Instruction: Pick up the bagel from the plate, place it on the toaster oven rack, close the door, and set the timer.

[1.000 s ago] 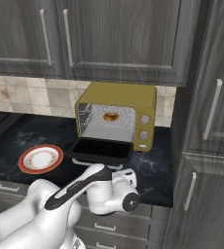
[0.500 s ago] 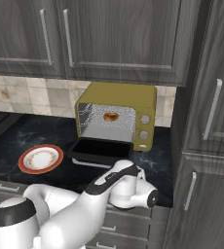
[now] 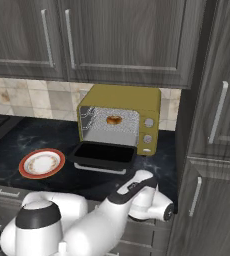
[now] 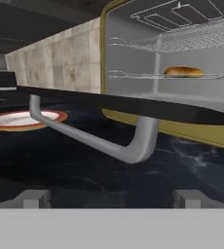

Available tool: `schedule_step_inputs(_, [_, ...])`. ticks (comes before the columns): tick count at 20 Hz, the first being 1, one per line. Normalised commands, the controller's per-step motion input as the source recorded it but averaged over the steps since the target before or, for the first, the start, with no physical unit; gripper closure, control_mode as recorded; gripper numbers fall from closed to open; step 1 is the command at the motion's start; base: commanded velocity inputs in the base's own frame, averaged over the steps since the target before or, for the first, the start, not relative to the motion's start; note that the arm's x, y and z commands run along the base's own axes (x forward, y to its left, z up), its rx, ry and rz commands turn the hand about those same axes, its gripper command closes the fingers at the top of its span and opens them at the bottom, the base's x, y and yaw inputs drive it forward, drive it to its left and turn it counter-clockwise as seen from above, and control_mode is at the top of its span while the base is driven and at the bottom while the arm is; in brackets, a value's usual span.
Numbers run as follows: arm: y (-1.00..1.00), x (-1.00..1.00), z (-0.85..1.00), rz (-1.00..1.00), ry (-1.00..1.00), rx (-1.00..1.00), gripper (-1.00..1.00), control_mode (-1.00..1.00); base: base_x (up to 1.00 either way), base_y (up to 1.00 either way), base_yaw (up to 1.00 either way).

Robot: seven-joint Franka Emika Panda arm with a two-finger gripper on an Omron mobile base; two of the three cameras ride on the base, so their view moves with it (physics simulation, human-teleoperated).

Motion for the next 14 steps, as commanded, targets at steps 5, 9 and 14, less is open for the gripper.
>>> schedule_step_inputs(5, [0.35,0.21,0.00,-0.03,-0.01,0.00,-1.00,-1.00,0.00,0.00,0.00])
schedule_step_inputs(9, [0.38,0.26,0.00,0.00,0.00,0.00,-1.00,-1.00,0.00,0.00,0.00])
schedule_step_inputs(14, [0.09,0.15,-0.04,0.00,0.00,0.00,-1.00,-1.00,0.00,0.00,0.00])
